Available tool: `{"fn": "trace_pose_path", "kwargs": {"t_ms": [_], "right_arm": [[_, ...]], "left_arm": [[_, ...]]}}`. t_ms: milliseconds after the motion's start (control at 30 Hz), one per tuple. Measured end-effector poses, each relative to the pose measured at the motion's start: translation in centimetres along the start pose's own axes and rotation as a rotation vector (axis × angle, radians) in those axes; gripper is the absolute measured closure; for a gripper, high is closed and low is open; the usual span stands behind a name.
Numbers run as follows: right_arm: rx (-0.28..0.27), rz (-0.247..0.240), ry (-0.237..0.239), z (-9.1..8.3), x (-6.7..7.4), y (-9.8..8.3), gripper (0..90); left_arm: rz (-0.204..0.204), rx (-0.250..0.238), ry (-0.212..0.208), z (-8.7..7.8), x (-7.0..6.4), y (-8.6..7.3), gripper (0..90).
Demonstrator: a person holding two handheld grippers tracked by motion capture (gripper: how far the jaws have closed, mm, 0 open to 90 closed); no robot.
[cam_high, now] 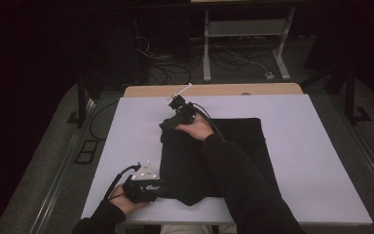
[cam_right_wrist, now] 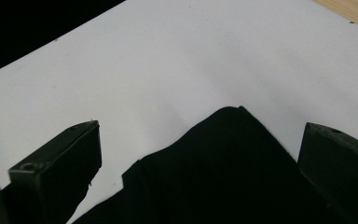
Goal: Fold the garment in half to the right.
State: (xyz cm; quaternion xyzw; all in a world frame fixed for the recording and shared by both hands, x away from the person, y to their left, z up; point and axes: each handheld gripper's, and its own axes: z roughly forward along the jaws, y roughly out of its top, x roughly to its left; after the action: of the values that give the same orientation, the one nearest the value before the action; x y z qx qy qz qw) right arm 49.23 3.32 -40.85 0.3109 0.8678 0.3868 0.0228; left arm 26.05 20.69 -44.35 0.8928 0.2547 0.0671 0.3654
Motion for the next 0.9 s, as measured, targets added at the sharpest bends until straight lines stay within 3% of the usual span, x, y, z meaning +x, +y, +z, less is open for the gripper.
{"fn": "trace_pose_path", "kwargs": {"t_ms": [133,333,567,900], "right_arm": [[0.002,0.011,-0.009,1.0,0.0,0.2,0.5],[0.001,0.021,-0.012,2.1,-0.3,0.4,12.0],[0.028,0.020,-0.046,3.0,-0.4,0.8,16.1],[0.041,0.017,-0.091,4.2,-0.2,1.4,38.5]], "left_arm": [[0.000,0.003,-0.007,0.1,0.1,0.2,71.9],[-0.010,0.001,-0.015,0.2,0.0,0.3,78.5],[-0.016,-0.006,-0.030,0.2,0.2,0.8,83.2],[-0.023,-0.036,-0.056,0.0,0.5,1.3,84.0]]}}
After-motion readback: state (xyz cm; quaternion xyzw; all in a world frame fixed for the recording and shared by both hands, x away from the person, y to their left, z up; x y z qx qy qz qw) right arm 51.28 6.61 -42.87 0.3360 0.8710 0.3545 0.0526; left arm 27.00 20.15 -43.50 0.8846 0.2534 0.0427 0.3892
